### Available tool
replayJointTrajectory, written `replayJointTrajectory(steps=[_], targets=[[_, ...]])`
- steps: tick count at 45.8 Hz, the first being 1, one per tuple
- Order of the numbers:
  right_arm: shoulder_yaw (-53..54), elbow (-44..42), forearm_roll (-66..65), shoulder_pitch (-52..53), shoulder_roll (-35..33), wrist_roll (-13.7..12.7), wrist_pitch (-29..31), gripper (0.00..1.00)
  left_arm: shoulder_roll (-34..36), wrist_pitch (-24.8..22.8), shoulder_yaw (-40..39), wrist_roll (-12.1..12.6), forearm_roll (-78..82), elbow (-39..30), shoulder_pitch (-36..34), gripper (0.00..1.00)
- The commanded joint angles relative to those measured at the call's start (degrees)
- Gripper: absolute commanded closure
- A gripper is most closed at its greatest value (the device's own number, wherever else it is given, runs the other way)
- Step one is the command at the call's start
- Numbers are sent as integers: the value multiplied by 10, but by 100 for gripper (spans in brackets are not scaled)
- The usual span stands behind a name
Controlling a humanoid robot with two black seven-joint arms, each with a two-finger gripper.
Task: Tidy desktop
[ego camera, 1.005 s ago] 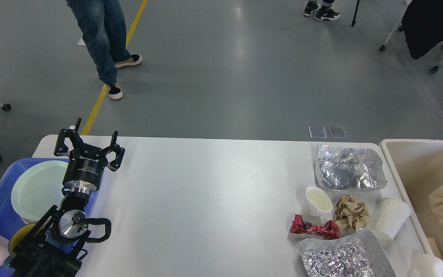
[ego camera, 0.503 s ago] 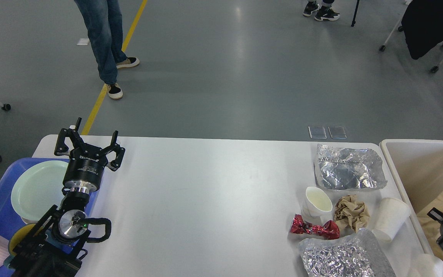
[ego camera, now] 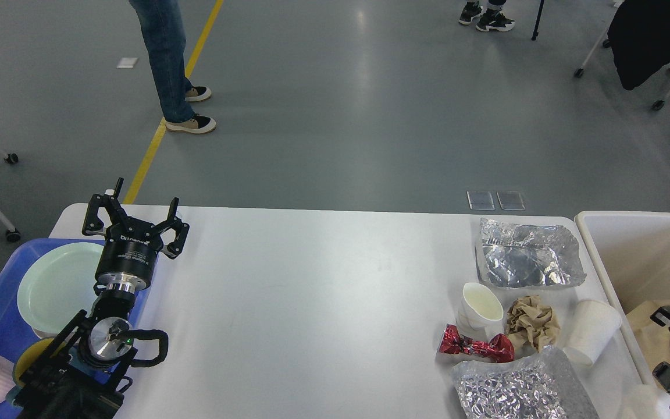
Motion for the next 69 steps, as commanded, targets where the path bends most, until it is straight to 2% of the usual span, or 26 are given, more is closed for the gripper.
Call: replayJointTrajectory(steps=[1,6,10,18,25,34,43,48,54,60,64,69], targets=[[0,2,0,2,-2,0,1,0,0,-1,0,0,0,0,0,4],[0,15,-1,9,-3,1,6,0,0,0,0,0,0,0,1,4],[-3,59,-2,53,-15,0,25,0,0,0,0,0,0,0,0,4],[-15,206,-11,177,-113,-9,108,0,0,0,0,0,0,0,0,4],[-106,295,-15,316,-143,-26,223,0,0,-1,0,0,0,0,0,4],[-254,436,-14,553,-133,-27,389,0,0,0,0,0,0,0,0,4],[-333,505,-10,754,-30,-27,607,0,0,-1,0,0,0,0,1,4],[-337,559,-11,845,-3,-27,683,0,0,0,0,0,0,0,0,4],[-340,691,-15,976,13,-33,695,0,0,0,0,0,0,0,1,4],[-340,802,-14,1087,13,-57,695,0,0,0,0,-1,0,0,1,3],[-340,850,-13,1119,16,-59,690,0,0,0,0,-1,0,0,1,4],[-336,863,-13,1126,18,-58,676,0,0,0,0,0,0,0,1,4]])
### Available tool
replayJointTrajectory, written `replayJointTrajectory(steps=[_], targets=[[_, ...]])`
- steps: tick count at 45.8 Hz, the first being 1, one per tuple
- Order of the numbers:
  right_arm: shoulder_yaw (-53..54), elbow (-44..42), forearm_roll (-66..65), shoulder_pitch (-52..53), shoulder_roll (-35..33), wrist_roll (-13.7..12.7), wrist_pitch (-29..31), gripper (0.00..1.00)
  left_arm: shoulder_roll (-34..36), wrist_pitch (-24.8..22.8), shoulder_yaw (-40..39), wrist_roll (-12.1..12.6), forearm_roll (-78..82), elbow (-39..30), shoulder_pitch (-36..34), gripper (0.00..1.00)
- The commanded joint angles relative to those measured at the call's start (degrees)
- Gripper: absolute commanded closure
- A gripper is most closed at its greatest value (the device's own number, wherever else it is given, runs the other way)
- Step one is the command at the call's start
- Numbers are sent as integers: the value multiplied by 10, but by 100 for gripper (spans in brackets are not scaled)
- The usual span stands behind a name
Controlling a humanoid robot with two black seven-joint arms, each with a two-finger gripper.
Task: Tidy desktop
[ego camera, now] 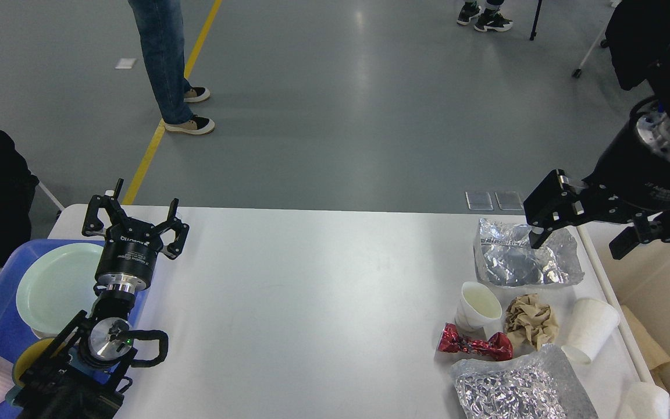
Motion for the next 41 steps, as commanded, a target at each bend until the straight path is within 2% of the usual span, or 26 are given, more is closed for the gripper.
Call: replayJointTrajectory(steps=[1,10,19,23,29,41], targets=[[4,21,1,13,3,0,-14,0,0,0,0,0,0,0,0,4],[-7,19,1,-7,5,0,-40,0,0,1,0,0,1,0,0,4],[-62,19,-6,-127,-44,0,-138,3,0,0,0,0,1,0,0,4],[-62,17,-43,-185,-92,0,-164,4,0,1,0,-1,0,0,0,4],[-54,4,-107,-275,-153,1,-236,4,0,1,0,-1,0,0,0,4],[-48,-47,-133,-445,-155,12,-392,4,0,1,0,0,1,0,-1,4]])
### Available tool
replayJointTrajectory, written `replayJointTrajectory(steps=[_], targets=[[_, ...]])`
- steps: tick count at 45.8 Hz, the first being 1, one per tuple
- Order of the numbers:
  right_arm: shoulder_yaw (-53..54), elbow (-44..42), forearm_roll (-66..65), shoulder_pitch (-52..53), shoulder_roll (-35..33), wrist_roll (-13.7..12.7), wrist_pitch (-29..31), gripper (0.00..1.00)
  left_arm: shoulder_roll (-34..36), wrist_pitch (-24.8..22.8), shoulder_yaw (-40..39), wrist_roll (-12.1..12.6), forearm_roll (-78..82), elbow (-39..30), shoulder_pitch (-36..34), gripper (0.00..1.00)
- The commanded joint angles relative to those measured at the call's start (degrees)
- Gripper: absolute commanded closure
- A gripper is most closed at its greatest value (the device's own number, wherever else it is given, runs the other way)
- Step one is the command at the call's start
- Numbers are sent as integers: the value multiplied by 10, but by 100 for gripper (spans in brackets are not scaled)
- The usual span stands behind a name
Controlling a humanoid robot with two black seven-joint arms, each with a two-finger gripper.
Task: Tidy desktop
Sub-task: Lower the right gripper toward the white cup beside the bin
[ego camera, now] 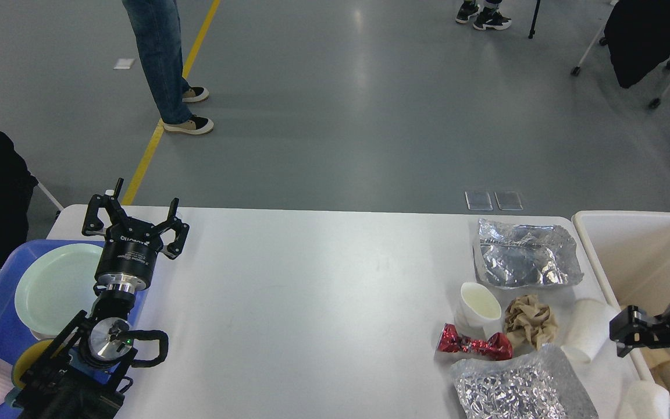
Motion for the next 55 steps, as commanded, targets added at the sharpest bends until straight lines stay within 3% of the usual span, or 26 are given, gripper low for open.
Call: replayJointTrajectory(steps=[1,14,33,55], targets=[[7,-42,-1,-88,5,3,-75,4,0,1,0,0,0,0,0,4],[83,-166,2,-256,6,70,-94,7,0,0,0,0,0,0,0,4],[100,-224,2,-328,27,71,-99,7,0,0,0,0,0,0,-1,4],[101,-258,33,-395,45,66,-145,5,0,0,0,0,0,0,0,4]])
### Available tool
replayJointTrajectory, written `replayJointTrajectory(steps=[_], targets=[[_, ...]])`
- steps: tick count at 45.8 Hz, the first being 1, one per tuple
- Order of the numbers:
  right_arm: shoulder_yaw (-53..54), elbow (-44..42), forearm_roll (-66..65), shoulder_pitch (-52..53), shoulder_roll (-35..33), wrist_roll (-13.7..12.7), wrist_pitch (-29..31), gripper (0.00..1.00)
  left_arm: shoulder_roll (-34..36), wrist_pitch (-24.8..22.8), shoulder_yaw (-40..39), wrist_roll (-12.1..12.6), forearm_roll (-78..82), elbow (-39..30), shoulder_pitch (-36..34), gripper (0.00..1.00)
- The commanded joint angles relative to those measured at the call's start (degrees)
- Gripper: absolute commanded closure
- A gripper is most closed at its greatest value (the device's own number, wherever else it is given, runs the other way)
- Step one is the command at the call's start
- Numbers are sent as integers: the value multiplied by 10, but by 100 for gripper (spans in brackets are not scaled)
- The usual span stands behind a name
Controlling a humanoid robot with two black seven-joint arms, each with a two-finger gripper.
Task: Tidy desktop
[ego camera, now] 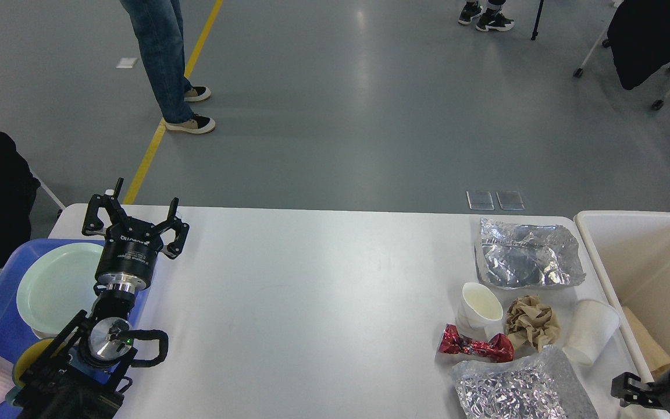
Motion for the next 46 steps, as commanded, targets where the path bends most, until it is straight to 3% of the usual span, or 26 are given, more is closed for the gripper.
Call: replayJointTrajectory(steps=[1,15,24,28,34,43,46], targets=[[0,-2,8,-8,11,0,-4,5,0,0,0,0,0,0,0,4],[41,-33,9,-50,24,0,-5,5,0,1,0,0,0,0,0,4],[72,-47,18,-66,24,0,-11,17,0,1,0,0,0,0,0,4],[72,-47,28,-65,24,0,-12,34,0,0,0,0,0,0,-1,4],[72,-46,50,-65,20,0,-11,70,0,1,0,0,0,0,-1,4],[73,-46,82,-60,11,-1,-11,98,0,0,0,0,0,0,0,4],[73,-44,88,-58,6,-1,-11,100,0,0,0,0,0,0,0,4]])
